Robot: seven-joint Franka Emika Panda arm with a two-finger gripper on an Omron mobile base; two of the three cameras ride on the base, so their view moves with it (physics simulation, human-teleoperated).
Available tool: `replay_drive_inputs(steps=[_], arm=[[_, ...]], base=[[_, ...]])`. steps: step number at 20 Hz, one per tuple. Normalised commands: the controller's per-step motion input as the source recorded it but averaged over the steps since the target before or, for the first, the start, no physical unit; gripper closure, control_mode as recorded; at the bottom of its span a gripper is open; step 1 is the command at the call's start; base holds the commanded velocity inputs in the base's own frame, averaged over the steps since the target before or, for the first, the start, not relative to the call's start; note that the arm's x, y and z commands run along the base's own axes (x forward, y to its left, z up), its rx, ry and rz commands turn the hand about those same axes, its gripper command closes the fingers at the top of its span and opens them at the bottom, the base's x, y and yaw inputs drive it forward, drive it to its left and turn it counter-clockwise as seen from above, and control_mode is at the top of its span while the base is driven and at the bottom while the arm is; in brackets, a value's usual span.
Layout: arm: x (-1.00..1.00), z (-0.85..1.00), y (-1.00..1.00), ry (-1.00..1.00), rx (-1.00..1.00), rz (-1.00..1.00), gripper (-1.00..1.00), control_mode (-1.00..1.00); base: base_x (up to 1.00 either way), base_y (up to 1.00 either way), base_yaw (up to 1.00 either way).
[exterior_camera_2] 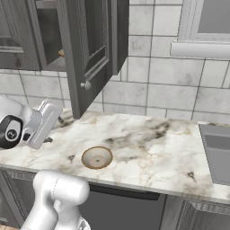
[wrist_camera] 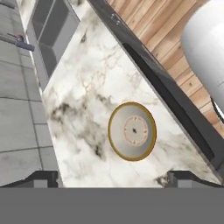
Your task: Pick up the bowls on the counter and stack them on top of one another in the open cabinet. Place the smaller bowl on top of the larger bowl.
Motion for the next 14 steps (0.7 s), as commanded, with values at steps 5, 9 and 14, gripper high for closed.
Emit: replay_drive_inputs(steps=[5,9,14], arm=[[0.17,-0.42,-0.15,0.04,0.08,-0.02,-1.0,-1.0],[0.09,-0.26,-0.02,-0.04,0.02,0.0,-1.0,-1.0],[0.0,-0.27,0.0,-0.06,-0.04,-0.04,-1.0,-1.0]], base=[[0.0,0.0,0.0],[0.0,0.0,0.0],[0.0,0.0,0.0]])
